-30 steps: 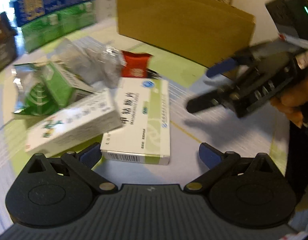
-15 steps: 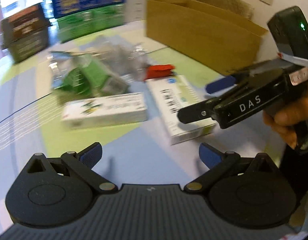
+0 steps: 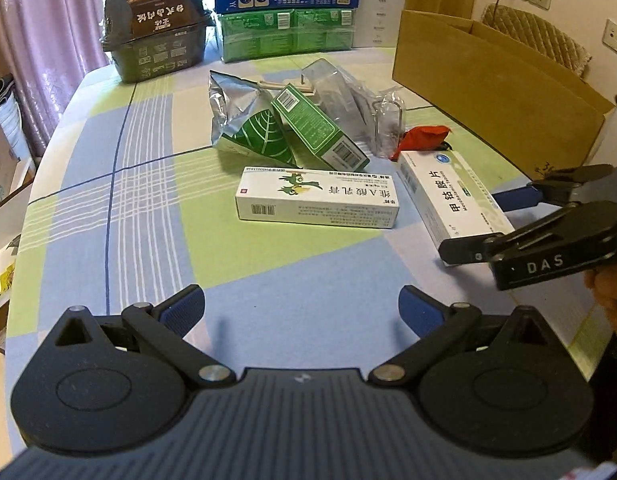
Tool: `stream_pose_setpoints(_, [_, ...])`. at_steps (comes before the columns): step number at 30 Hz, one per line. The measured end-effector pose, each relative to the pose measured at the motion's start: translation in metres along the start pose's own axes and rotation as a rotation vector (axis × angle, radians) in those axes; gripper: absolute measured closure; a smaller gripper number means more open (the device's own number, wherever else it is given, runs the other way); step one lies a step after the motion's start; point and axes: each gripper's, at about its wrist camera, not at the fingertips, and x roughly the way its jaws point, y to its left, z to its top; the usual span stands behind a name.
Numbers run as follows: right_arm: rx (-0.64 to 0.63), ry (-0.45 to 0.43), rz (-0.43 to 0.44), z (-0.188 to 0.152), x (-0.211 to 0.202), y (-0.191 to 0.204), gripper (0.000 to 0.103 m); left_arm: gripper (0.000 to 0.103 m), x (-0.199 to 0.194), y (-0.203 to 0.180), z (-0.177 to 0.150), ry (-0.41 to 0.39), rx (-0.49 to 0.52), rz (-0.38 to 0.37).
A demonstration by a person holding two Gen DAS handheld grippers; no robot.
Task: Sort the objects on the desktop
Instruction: 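Grasp the Mecobalamin box with the right tool while the left grasps the white green-bird cream box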
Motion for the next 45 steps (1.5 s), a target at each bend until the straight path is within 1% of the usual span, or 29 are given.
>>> stream_pose_setpoints(4, [-0.073, 0.0, 0.044, 0.001, 0.001, 0.01, 0.026, 0.002, 0.001, -0.004, -0.001, 0.007, -0.033, 0.034])
stream_pose_setpoints(8, [-0.182, 0.036, 0.144, -0.007, -0.008, 0.024, 0.029, 0.002, -0.004, -0.001, 0.0, 0.0, -0.076, 0.046])
stream_pose_setpoints(10, [-0.18, 0.039, 0.182, -0.013, -0.015, 0.024, 0.03, 0.002, -0.004, 0.001, 0.001, -0.002, -0.101, 0.059])
stream_pose_setpoints(14, [-0.137, 0.007, 0.097, -0.014, -0.015, 0.008, 0.031, 0.002, 0.004, 0.002, 0.008, -0.013, -0.161, 0.091])
stream_pose_setpoints(16, [-0.137, -0.001, 0.066, -0.013, -0.01, 0.001, 0.031, 0.005, 0.012, 0.001, 0.014, -0.03, -0.187, 0.099])
stream_pose_setpoints(17, [-0.137, -0.009, 0.056, -0.014, -0.01, -0.001, 0.031, 0.008, 0.018, -0.001, 0.019, -0.036, -0.195, 0.099])
stream_pose_setpoints(20, [-0.151, -0.023, 0.027, -0.014, -0.007, -0.004, 0.031, 0.014, 0.038, -0.011, 0.032, -0.028, -0.202, 0.1])
stream_pose_setpoints(22, [-0.144, -0.012, 0.012, -0.015, -0.004, -0.006, 0.031, 0.022, 0.05, -0.016, 0.039, -0.016, -0.202, 0.108])
stream_pose_setpoints(23, [-0.129, -0.004, 0.013, -0.016, -0.002, -0.009, 0.031, 0.028, 0.055, -0.018, 0.042, -0.006, -0.203, 0.118])
stream_pose_setpoints(25, [-0.114, -0.003, 0.011, -0.016, 0.0, -0.011, 0.03, 0.036, 0.066, -0.02, 0.045, 0.016, -0.195, 0.134])
stream_pose_setpoints(26, [-0.11, -0.003, 0.011, -0.015, 0.001, -0.012, 0.029, 0.042, 0.068, -0.02, 0.046, 0.022, -0.19, 0.138])
stream_pose_setpoints(28, [-0.11, -0.003, 0.012, -0.014, 0.001, -0.011, 0.029, 0.047, 0.066, -0.02, 0.045, 0.032, -0.181, 0.154])
stream_pose_setpoints(30, [-0.104, 0.001, 0.018, -0.014, 0.001, -0.012, 0.029, 0.058, 0.058, -0.018, 0.04, 0.047, -0.17, 0.161])
stream_pose_setpoints(31, [-0.102, 0.002, 0.02, -0.014, 0.0, -0.011, 0.03, 0.06, 0.052, -0.018, 0.036, 0.052, -0.156, 0.168])
stream_pose_setpoints(32, [-0.101, 0.007, 0.021, -0.014, -0.001, -0.011, 0.031, 0.066, 0.047, -0.017, 0.032, 0.057, -0.14, 0.176])
stream_pose_setpoints(33, [-0.099, 0.011, 0.024, -0.015, -0.002, -0.01, 0.031, 0.069, 0.04, -0.014, 0.026, 0.061, -0.133, 0.189])
stream_pose_setpoints(35, [-0.097, 0.011, 0.029, -0.016, -0.004, -0.01, 0.032, 0.069, 0.03, -0.01, 0.015, 0.062, -0.132, 0.198])
stream_pose_setpoints(38, [-0.087, -0.004, 0.039, -0.015, -0.005, -0.008, 0.032, 0.069, 0.025, -0.007, 0.014, 0.039, -0.12, 0.204])
stream_pose_setpoints(39, [-0.089, -0.013, 0.037, -0.015, -0.005, -0.007, 0.031, 0.068, 0.026, -0.006, 0.016, 0.024, -0.114, 0.202])
stream_pose_setpoints(42, [-0.09, -0.033, 0.034, -0.01, -0.003, -0.006, 0.03, 0.065, 0.036, -0.006, 0.026, 0.003, -0.106, 0.199])
stream_pose_setpoints(45, [-0.066, -0.039, 0.028, -0.005, 0.003, -0.009, 0.029, 0.065, 0.051, -0.006, 0.036, 0.016, -0.083, 0.197])
